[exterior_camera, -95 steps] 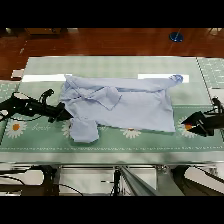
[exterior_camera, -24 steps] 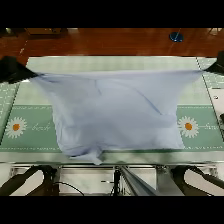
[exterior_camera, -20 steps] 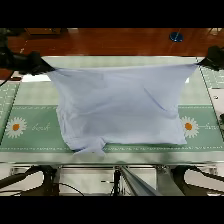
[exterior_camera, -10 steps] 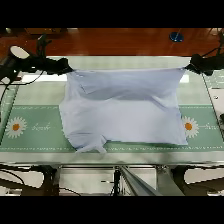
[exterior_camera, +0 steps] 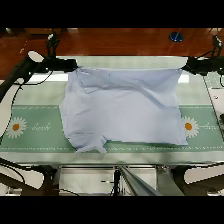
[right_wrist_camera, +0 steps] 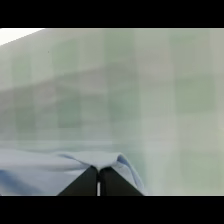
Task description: Fold the shirts.
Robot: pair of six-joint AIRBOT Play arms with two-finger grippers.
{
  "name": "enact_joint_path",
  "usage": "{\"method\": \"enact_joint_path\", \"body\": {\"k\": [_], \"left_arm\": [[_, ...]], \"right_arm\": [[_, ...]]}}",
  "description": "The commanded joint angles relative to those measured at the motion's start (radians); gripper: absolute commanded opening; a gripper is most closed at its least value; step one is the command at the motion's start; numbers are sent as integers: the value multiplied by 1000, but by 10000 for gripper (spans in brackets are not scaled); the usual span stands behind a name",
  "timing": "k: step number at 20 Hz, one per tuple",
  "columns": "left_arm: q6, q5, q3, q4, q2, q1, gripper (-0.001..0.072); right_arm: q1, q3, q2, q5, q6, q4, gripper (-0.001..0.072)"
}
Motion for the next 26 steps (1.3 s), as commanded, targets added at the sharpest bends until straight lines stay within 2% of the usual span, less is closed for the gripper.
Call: {"method": "enact_joint_path", "body": {"k": [1, 4, 7, 12, 16, 22, 25, 26], "left_arm": [[11, -228, 58, 57, 19, 42, 19], [-29, -513, 76, 66, 25, 98, 18], [-76, -603, 37, 146, 25, 99, 18], [-101, -594, -49, 146, 19, 55, 18], [-132, -522, -52, 146, -16, 13, 19], [-197, -478, -50, 171, -56, 10, 21], [-198, -479, -50, 164, -53, 10, 29], [-198, -481, -50, 163, -49, 14, 87]], "right_arm": [[-10, 0, 65, 116, -26, -67, 30], [-13, 0, 107, 284, -16, -179, 30], [-13, -32, 99, 324, 30, -292, 30], [-13, -114, 48, 305, 70, -314, 30], [-13, -125, 4, 291, 92, -261, 30], [-13, -125, -9, 294, 106, -265, 31], [-12, -125, -9, 318, 112, -241, 35], [-12, -125, -9, 327, 111, -229, 72]]}}
